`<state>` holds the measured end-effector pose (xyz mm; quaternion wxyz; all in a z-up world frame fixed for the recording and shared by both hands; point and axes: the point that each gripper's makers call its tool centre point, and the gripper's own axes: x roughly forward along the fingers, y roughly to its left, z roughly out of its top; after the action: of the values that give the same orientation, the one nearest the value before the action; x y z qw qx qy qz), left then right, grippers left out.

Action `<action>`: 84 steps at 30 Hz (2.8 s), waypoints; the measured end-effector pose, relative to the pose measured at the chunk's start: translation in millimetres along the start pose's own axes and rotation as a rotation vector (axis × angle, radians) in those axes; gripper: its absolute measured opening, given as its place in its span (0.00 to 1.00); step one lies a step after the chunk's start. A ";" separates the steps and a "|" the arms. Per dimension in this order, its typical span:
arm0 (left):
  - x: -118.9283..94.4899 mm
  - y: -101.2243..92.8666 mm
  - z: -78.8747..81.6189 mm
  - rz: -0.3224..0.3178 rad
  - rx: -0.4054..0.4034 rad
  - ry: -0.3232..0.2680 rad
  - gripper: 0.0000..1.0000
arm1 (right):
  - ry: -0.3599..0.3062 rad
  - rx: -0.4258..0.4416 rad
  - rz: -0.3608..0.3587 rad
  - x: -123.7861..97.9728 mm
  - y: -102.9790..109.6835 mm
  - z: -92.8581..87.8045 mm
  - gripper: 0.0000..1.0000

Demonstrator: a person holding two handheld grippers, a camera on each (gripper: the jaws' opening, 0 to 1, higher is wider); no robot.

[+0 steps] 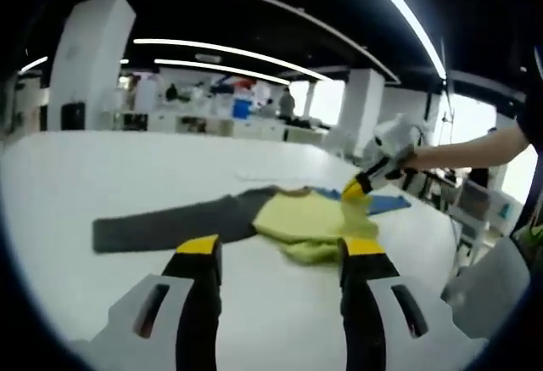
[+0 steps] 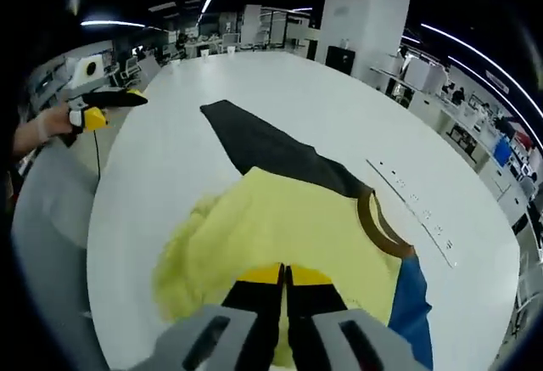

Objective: Fold the garment on the visible template until the final outline fits inside the template.

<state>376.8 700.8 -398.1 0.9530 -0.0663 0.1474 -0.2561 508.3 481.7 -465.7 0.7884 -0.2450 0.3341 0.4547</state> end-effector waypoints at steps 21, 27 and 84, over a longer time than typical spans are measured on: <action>4.4 -4.0 -13.4 -0.014 -0.036 0.025 0.49 | 0.095 0.062 0.030 47.6 -15.8 -22.1 0.00; 4.3 -2.9 -14.1 -0.010 -0.041 0.026 0.48 | 0.105 0.071 0.038 51.9 -15.5 -24.1 0.00; 13.8 -16.7 -16.5 -0.077 -0.020 0.073 0.49 | -0.144 0.558 0.003 -35.2 -4.1 -105.7 0.28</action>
<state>375.2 678.5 -413.8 0.9357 -0.0722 0.1820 -0.2935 466.9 387.4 -508.5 0.8463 0.0148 0.3898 0.3627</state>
